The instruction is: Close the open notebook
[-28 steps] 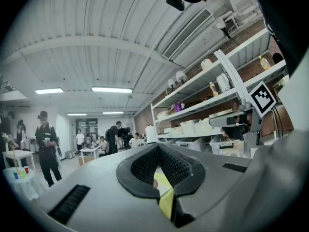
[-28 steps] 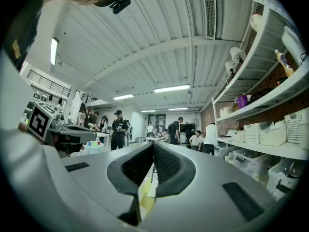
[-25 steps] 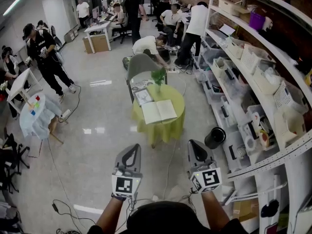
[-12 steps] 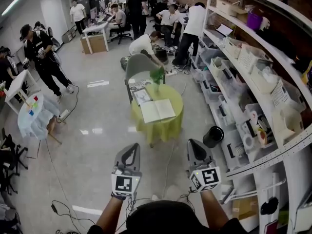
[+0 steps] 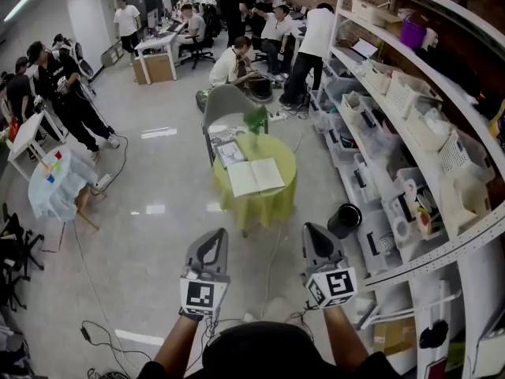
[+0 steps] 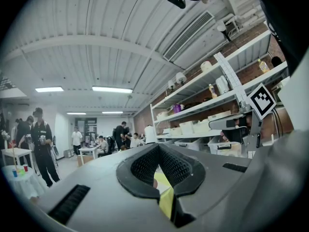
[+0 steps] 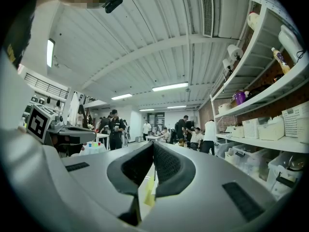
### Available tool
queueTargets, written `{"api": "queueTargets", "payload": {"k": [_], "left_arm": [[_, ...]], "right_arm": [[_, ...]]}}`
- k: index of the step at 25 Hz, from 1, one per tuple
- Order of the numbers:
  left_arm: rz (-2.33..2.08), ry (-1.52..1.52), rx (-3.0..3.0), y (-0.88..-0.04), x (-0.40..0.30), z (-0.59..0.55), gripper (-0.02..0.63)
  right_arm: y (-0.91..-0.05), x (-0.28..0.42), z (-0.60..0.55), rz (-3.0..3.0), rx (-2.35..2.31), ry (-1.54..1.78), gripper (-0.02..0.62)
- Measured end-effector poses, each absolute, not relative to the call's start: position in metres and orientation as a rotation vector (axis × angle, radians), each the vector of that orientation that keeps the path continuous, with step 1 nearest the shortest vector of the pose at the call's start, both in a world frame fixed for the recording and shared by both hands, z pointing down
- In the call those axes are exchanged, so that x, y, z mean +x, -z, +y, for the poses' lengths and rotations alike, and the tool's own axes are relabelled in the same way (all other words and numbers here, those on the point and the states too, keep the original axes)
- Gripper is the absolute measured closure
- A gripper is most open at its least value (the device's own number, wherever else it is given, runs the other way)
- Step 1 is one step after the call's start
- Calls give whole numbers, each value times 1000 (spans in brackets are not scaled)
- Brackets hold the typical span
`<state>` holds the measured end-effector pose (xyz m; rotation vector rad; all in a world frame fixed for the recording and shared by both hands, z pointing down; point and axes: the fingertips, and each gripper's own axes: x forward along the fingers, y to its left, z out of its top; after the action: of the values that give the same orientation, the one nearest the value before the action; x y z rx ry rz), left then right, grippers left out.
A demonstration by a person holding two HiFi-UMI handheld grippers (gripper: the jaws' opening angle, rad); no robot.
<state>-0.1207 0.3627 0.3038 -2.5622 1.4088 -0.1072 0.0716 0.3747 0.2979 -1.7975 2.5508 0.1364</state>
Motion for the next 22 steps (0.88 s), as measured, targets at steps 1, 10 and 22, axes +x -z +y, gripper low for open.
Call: {"api": "queueTargets", "payload": {"k": [1,10,22], "left_arm": [[1414,101,-2564,-303,-122,362,588],[1453,143,-2557,-312,-129,358,588],[1441,143,-2559,-314,-117,359,584]], "right_arm": [[-298,72,374,2551,-1802,-135,594],[-304,72,377,2571,-1803,-111,594],[-300,69,378,2606,-1781,-172,594]]}}
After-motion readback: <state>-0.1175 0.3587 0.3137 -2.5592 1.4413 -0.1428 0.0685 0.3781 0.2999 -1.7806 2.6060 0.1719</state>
